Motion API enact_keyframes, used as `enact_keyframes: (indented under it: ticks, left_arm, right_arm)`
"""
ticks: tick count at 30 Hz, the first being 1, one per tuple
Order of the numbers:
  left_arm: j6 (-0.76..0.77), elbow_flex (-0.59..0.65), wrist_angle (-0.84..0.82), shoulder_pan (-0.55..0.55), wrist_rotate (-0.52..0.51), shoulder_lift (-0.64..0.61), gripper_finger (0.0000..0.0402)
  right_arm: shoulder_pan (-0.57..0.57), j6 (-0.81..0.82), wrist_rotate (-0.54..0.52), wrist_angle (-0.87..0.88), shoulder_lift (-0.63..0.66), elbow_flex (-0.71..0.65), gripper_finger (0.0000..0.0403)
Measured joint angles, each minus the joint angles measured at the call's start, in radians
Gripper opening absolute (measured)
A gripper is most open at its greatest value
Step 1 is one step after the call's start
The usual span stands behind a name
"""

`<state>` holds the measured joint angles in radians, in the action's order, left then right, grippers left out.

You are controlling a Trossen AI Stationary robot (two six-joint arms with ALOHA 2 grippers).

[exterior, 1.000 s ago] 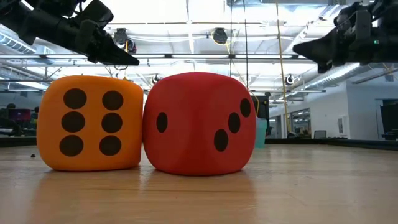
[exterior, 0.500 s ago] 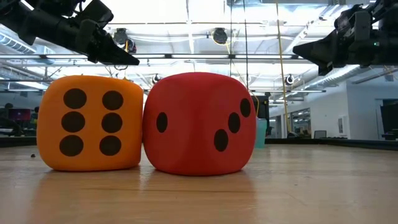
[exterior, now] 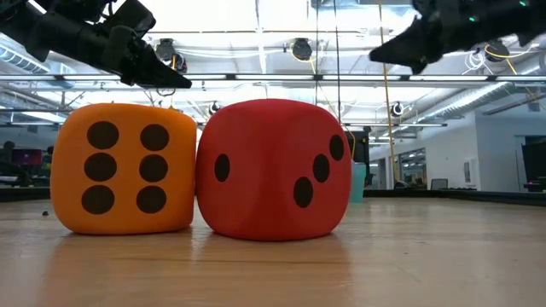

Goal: Pick & Place Dice
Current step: Put the large red dice into the blue bin

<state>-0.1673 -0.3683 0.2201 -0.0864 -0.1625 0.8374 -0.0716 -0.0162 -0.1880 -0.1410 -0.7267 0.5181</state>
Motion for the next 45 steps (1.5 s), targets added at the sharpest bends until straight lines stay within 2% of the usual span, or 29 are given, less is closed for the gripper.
enact_keyframes:
  ticks: [4,9,18,22,27,32,35,37,40,45]
  left_arm:
    - [0.001,0.000,0.000,0.000,0.000,0.000,0.0021]
    - [0.001,0.000,0.001,0.000,0.005,0.000,0.0021]
    - [0.001,0.000,0.001,0.000,0.005,0.000,0.0021]
    - [0.018,0.000,0.001,0.000,0.005,0.000,0.0021]
    - [0.020,0.000,0.009,0.000,0.006,0.000,0.0021]
    - [0.032,0.000,0.022,0.000,0.007,0.000,0.0021]
    - [0.039,0.000,0.024,0.000,0.007,0.000,0.0021]
    - [0.040,0.000,0.025,0.000,0.007,0.000,0.0021]
    - [0.046,0.000,0.025,0.000,0.008,0.000,0.0021]
    - [0.073,0.000,0.025,0.000,0.008,0.000,0.0021]
  right_arm:
    - [0.028,-0.024,-0.021,0.009,-0.123,0.070,0.0063]
    - [0.054,-0.034,-0.020,-0.021,-0.220,0.099,0.0131]
    - [0.077,-0.053,-0.019,-0.049,-0.291,0.099,0.0249]
    - [0.117,-0.082,-0.017,-0.112,-0.319,0.099,0.0309]
    - [0.169,-0.025,-0.003,-0.201,-0.375,0.100,0.0384]
    - [0.200,0.110,0.100,-0.285,-0.504,0.100,0.0395]
    - [0.220,0.192,0.149,-0.288,-0.578,0.151,0.0399]
    - [0.235,0.226,0.203,-0.253,-0.621,0.205,0.0399]
    - [0.271,0.216,0.224,-0.196,-0.693,0.305,0.0400]
    - [0.314,0.224,0.304,0.003,-0.816,0.510,0.0400]
